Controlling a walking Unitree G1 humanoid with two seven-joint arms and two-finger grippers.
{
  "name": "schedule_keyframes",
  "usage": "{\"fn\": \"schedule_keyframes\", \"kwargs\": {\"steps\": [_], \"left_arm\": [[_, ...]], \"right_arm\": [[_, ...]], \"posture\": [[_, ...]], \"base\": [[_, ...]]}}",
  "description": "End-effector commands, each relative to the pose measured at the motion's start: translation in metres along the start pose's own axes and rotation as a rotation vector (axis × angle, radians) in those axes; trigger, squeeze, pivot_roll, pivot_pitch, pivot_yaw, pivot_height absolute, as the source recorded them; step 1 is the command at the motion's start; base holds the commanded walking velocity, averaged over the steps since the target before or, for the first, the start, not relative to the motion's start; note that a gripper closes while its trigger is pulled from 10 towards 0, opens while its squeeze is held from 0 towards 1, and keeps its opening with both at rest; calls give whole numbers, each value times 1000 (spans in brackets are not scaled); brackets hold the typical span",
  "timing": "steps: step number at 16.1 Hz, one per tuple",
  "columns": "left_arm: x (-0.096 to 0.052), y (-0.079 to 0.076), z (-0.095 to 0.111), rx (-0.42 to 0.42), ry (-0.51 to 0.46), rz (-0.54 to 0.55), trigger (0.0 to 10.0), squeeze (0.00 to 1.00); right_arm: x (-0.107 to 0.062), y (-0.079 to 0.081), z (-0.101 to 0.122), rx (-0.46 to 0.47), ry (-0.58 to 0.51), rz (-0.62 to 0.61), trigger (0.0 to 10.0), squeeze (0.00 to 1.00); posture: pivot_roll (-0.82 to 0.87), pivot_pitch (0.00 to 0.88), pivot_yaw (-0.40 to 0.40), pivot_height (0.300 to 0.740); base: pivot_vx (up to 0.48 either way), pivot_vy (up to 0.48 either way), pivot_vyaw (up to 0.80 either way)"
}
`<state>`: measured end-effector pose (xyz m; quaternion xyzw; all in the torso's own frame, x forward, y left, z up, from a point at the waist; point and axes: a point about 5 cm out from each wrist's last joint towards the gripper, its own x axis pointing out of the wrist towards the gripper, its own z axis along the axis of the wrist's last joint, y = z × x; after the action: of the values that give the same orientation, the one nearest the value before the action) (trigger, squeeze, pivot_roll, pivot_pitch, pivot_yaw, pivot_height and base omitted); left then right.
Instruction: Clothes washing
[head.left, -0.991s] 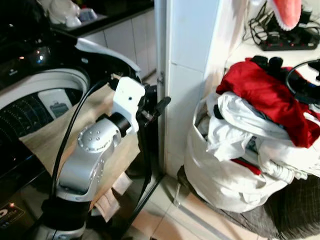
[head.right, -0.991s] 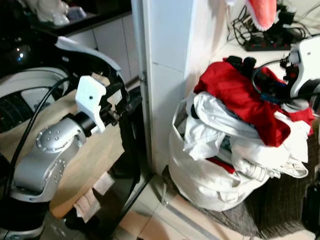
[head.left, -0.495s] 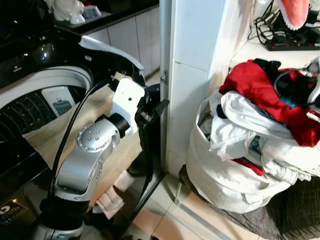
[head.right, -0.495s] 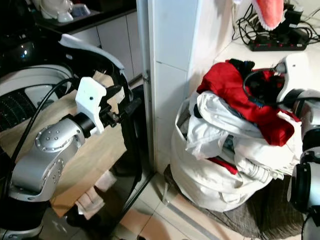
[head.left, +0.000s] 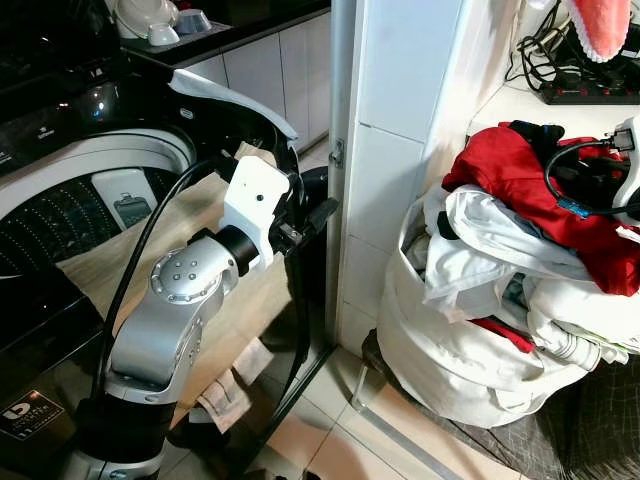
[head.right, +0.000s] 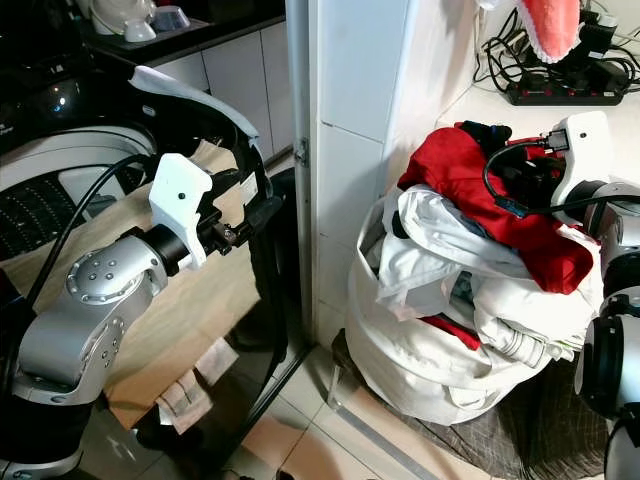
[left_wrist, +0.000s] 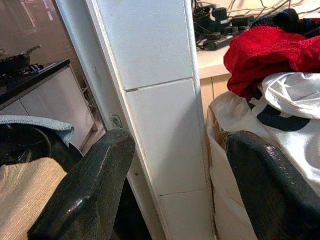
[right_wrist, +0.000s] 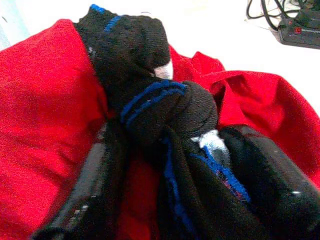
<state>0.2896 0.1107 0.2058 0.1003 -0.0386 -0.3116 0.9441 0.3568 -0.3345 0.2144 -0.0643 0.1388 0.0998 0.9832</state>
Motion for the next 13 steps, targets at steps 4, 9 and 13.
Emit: {"fn": "schedule_keyframes", "kwargs": {"steps": [4,9,13], "left_arm": [[-1,-6,2,0,-3,-55,10000,0],[-8,-32,9,-104,-84,-277,10000,0],[-12,-41,10,-147,-106,-363,10000,0]], "right_arm": [[-1,-1,3,-21,17,14,0,0],[-1,-1,4,-24,11,13,0,0],[-2,-3,9,-21,-14,9,0,0]], "posture": [[-72,0,40,740],[-71,0,39,740],[-72,0,39,740]], "base": [[0,0,0],[0,0,0],[0,0,0]]}}
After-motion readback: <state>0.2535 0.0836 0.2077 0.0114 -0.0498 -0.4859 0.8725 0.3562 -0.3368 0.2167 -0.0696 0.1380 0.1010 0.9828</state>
